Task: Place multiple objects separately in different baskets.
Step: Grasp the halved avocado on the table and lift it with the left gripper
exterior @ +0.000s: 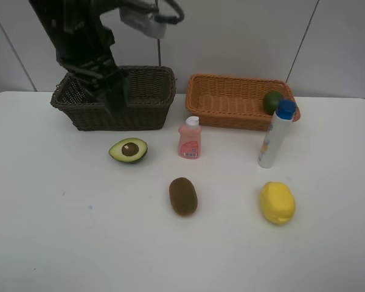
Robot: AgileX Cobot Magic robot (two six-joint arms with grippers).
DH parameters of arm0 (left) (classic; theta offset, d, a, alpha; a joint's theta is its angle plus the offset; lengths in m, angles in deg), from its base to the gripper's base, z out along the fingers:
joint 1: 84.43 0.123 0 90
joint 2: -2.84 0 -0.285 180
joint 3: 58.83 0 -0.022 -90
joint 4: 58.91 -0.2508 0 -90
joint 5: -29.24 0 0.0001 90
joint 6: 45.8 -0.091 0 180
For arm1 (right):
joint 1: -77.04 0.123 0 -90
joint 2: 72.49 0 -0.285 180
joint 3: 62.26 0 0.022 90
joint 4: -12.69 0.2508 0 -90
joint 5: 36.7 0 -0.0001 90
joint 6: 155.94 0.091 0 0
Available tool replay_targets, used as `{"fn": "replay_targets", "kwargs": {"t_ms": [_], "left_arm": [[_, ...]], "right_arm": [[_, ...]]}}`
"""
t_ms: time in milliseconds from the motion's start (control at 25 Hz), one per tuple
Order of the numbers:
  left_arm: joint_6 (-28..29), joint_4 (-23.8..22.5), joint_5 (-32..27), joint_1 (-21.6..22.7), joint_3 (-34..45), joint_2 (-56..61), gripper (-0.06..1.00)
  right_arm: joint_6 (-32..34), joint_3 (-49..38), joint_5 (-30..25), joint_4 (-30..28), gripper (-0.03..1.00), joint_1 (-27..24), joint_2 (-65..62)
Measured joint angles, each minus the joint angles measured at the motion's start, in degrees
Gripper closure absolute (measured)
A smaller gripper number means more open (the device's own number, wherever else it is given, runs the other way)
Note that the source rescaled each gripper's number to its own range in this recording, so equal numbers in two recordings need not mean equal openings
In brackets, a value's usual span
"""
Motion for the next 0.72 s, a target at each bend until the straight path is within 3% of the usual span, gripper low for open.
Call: {"fn": "replay_targets", "kwargs": {"t_ms": [160,360,600,720], "left_arm": [[-0.2,-0.2,8.8,0.0,5.7,-3.3,-0.05],[-0.1,-1.5,18.2,0.0,6.4,-10.2,-0.05],[4.5,-10.3,25.1,0.0,6.5,-15.9,-0.05],[6.0,-12.0,28.6,0.0,6.5,-16.6,-0.05]], "right_arm": [[0.0,0.0,0.0,0.0,-0.03,0.0,0.0],[0.0,0.0,0.0,0.0,-0.03,0.0,0.0],[0.0,0.0,0.0,0.0,-0.03,0.0,0.0],[0.0,0.0,0.0,0.0,-0.03,0.0,0.0]]}}
